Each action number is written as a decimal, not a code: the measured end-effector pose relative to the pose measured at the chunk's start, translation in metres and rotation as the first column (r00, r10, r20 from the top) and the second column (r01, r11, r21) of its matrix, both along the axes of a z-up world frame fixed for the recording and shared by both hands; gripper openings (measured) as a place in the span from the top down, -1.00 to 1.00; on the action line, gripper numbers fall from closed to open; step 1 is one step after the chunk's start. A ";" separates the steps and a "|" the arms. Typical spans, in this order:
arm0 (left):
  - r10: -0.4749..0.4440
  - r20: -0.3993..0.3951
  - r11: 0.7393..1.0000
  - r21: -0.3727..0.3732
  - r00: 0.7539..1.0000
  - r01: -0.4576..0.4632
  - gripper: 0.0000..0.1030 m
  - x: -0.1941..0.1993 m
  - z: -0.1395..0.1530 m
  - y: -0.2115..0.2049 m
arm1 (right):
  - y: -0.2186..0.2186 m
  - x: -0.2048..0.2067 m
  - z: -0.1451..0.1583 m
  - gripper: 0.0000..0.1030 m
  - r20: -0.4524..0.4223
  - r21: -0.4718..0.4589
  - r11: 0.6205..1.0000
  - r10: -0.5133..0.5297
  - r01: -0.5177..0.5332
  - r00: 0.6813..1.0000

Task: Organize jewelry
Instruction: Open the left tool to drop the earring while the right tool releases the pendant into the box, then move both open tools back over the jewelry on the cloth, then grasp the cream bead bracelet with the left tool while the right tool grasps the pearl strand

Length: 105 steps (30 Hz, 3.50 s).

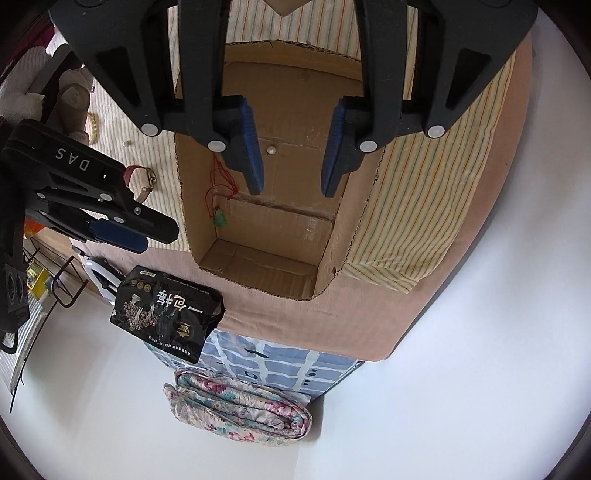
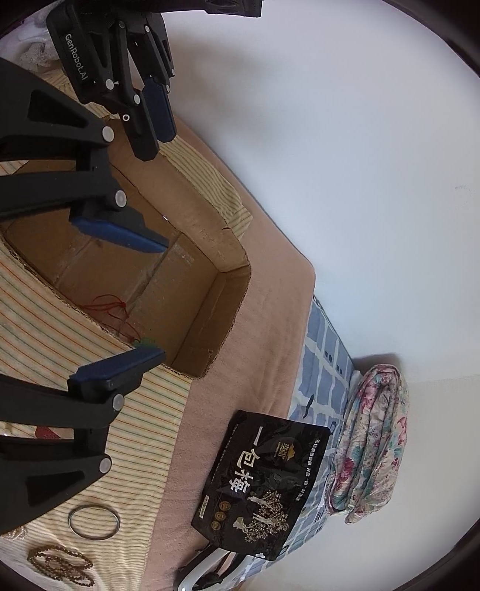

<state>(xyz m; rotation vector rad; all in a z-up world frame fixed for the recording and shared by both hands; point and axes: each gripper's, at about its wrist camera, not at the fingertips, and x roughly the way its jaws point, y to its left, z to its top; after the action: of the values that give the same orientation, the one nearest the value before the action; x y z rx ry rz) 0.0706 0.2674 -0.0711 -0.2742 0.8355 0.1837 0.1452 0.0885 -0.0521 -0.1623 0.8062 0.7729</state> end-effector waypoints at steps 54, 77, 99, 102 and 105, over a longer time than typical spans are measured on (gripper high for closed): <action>-0.443 0.009 0.897 -0.001 0.897 0.443 0.17 0.046 0.005 -0.237 | -0.316 0.017 -0.005 -0.84 0.002 -0.071 0.918 -0.391 0.390 0.920; -0.562 -0.191 0.827 -0.116 0.805 0.549 0.17 0.073 -0.079 -0.311 | -0.324 0.028 -0.085 -0.24 -0.172 -0.132 0.961 -0.262 0.242 0.949; -0.584 -0.250 0.802 -0.032 0.772 0.596 0.51 0.085 -0.109 -0.332 | -0.301 0.035 -0.117 -0.11 -0.151 -0.248 0.959 -0.178 0.137 0.973; -0.581 -0.249 0.802 -0.013 0.775 0.597 0.67 0.087 -0.109 -0.332 | -0.299 0.037 -0.119 -0.11 -0.145 -0.254 0.958 -0.174 0.134 0.974; -0.577 -0.250 0.804 -0.007 0.777 0.595 0.81 0.090 -0.110 -0.330 | -0.295 0.037 -0.121 -0.08 -0.126 -0.271 0.953 -0.177 0.138 0.976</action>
<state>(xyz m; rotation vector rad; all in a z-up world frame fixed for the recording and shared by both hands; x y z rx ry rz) 0.1601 -0.0629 -0.1814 0.0930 1.1174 -0.3520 0.1820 -0.2063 -0.1731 -0.2741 1.0500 0.5290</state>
